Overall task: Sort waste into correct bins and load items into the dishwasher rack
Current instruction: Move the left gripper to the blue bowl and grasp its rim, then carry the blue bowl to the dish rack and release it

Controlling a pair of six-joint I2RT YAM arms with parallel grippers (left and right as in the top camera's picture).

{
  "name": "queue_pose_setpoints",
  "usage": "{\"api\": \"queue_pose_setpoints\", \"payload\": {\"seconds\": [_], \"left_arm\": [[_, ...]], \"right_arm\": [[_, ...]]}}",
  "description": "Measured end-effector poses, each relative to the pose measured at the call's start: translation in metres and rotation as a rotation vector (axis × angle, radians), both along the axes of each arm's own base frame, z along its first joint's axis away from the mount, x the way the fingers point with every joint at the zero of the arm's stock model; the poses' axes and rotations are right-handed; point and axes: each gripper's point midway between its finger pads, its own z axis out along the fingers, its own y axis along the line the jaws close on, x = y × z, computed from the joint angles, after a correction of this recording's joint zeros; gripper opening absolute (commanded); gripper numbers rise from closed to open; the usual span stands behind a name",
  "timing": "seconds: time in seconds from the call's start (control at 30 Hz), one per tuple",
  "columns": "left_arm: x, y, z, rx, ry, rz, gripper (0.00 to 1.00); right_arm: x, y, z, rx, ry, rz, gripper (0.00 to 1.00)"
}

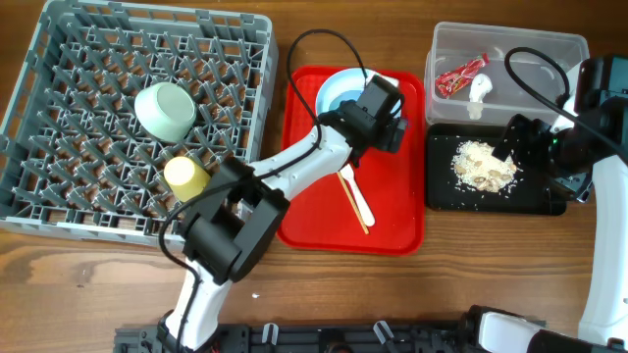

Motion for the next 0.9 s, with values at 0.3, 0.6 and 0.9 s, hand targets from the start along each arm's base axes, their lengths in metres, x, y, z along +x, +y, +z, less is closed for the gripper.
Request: {"api": "queue_pose_setpoints", "payload": {"seconds": [0.3,0.6,0.9], "left_arm": [[0.001,0.014,-0.015,0.069,0.009,0.045,0.14],[0.006,0.016,-0.012,0.082,-0.019,0.058,0.04],[0.015,0.025,0.102,-0.097,-0.129,0.06,0.04]], "right_arm": [[-0.002,0.0,0.0,0.002,0.007,0.0,1.0],[-0.002,0.0,-0.001,0.002,0.009,0.0,1.0],[-0.002,0.001,-0.001,0.002,0.01,0.0,1.0]]}}
